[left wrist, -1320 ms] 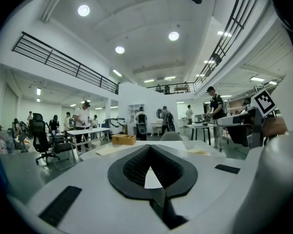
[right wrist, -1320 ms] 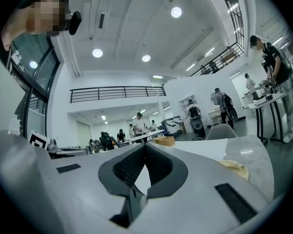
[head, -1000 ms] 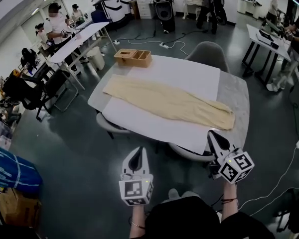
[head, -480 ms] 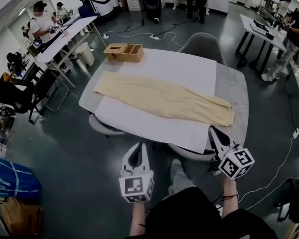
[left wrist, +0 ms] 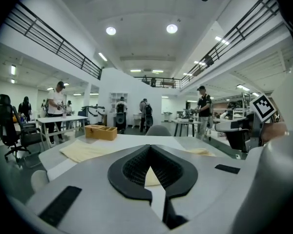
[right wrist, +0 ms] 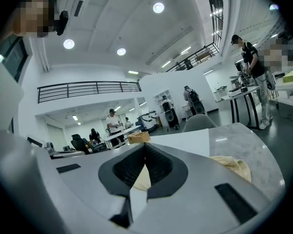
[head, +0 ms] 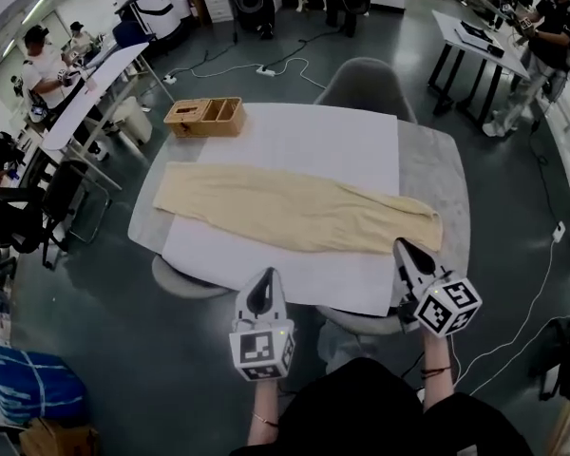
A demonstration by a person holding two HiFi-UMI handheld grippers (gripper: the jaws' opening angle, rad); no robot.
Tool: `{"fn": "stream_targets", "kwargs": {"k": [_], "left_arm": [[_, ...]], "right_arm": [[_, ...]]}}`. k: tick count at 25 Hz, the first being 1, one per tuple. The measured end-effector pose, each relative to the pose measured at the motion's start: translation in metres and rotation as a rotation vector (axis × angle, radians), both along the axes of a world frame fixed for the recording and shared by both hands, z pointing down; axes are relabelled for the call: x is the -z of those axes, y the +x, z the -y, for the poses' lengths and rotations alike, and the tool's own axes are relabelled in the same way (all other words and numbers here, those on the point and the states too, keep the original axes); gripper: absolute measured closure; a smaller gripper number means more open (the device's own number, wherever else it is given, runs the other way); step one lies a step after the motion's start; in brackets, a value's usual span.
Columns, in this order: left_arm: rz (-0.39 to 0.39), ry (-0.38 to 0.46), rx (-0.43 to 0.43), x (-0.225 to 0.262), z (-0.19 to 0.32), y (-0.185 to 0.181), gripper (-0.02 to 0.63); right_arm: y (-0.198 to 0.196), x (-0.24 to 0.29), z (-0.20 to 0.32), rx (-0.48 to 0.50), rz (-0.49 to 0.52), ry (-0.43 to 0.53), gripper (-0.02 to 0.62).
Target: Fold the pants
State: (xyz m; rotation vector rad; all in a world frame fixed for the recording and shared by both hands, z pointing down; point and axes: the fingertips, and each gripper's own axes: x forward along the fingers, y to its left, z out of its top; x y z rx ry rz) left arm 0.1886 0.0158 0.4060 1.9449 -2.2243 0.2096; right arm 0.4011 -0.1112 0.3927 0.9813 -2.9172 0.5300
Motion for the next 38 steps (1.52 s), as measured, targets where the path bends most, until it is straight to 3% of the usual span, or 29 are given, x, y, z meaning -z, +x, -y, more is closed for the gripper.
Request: {"fn": "stream_targets", "kwargs": {"k": [14, 27, 38], "left_arm": [[-0.039, -0.101, -0.167, -0.030, 0.117, -0.007, 0.598], [-0.073, -0.241, -0.399, -0.079, 0.187, 0.041, 0.598], [-0.090, -0.346, -0.584, -0.116, 0.224, 0.082, 0.598]], "right_arm": [[-0.005, -0.033, 0.090, -0.118, -0.017, -0.105, 0.580], [0.035, -0.086, 0.126, -0.262, -0.134, -0.217, 0.580], [0.092, -0.133, 0.153, -0.468, -0.227, -0.336, 0.578]]}}
